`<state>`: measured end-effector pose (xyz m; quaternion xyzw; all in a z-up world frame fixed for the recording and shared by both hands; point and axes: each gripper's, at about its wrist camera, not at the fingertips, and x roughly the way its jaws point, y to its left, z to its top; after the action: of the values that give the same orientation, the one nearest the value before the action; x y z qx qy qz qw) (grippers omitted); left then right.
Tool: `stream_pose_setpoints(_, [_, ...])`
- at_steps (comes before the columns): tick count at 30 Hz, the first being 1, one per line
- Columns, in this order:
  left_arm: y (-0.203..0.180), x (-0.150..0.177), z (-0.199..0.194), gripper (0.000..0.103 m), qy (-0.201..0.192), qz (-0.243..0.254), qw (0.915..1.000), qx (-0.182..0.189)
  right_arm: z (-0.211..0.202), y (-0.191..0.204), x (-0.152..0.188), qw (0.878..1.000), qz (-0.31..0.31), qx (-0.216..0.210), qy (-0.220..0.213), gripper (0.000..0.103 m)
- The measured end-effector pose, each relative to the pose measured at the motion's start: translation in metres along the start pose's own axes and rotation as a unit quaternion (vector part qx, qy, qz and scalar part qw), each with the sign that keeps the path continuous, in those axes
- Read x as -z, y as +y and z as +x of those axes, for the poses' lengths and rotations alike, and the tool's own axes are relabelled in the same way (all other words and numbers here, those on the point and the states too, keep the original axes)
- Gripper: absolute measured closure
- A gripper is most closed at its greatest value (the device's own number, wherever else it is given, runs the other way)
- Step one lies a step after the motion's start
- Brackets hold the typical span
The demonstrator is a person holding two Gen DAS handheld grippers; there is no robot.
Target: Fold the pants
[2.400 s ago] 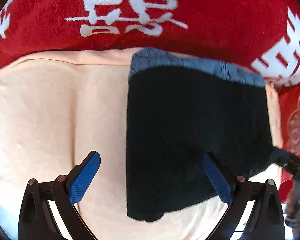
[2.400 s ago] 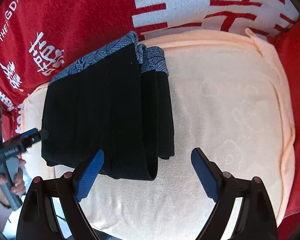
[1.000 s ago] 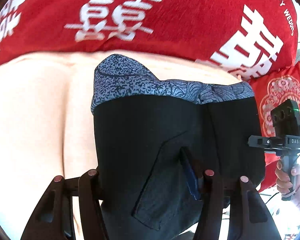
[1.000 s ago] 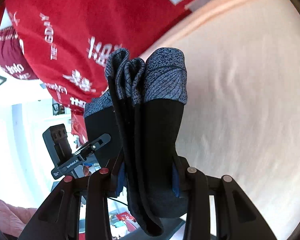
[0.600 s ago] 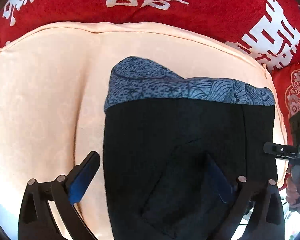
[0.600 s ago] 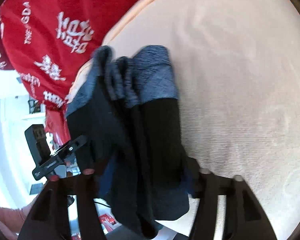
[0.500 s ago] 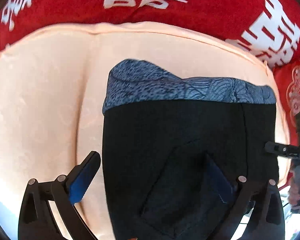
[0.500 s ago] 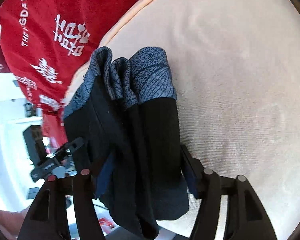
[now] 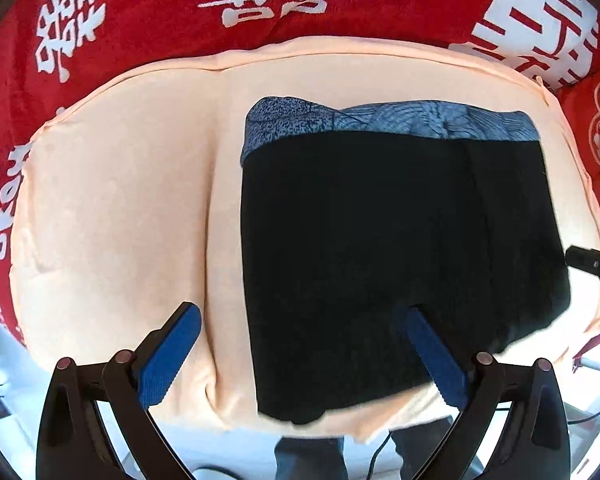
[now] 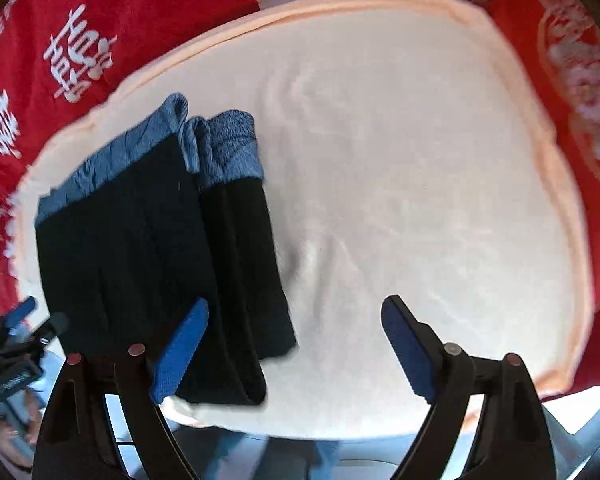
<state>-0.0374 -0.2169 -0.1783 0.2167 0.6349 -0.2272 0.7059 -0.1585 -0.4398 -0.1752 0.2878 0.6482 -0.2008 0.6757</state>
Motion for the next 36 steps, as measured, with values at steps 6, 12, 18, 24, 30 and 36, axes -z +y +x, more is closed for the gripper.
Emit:
stream_pose_setpoints(6, [-0.002,0.015,-0.039,0.000,-0.004,0.003,1.0000,-0.007,-0.044,0.025,0.037,1.000,-0.014,0.013,-0.014,0.013])
stream_pose_setpoints(12, [-0.004,0.027,-0.071,0.000,-0.006,0.010,0.9999,-0.009,-0.081,0.057,0.063,0.999,-0.007,0.004,-0.040,0.013])
stream_pose_setpoints(18, [0.001,0.042,-0.091,0.000,-0.005,0.015,0.9999,0.002,-0.098,0.092,0.081,0.998,-0.023,0.013,-0.053,0.013])
stream_pose_setpoints(24, [0.010,0.051,-0.101,0.000,-0.011,0.016,0.9998,-0.008,-0.106,0.108,0.089,0.998,-0.026,0.028,-0.053,0.013])
stream_pose_setpoints(30, [0.005,0.056,-0.106,0.000,-0.027,0.019,0.9989,-0.034,-0.112,0.110,0.089,0.997,-0.032,0.044,-0.053,0.013])
stream_pose_setpoints(36, [-0.006,0.064,-0.109,0.000,-0.018,0.006,0.9990,-0.041,-0.114,0.112,0.089,0.996,-0.069,0.035,-0.045,0.013])
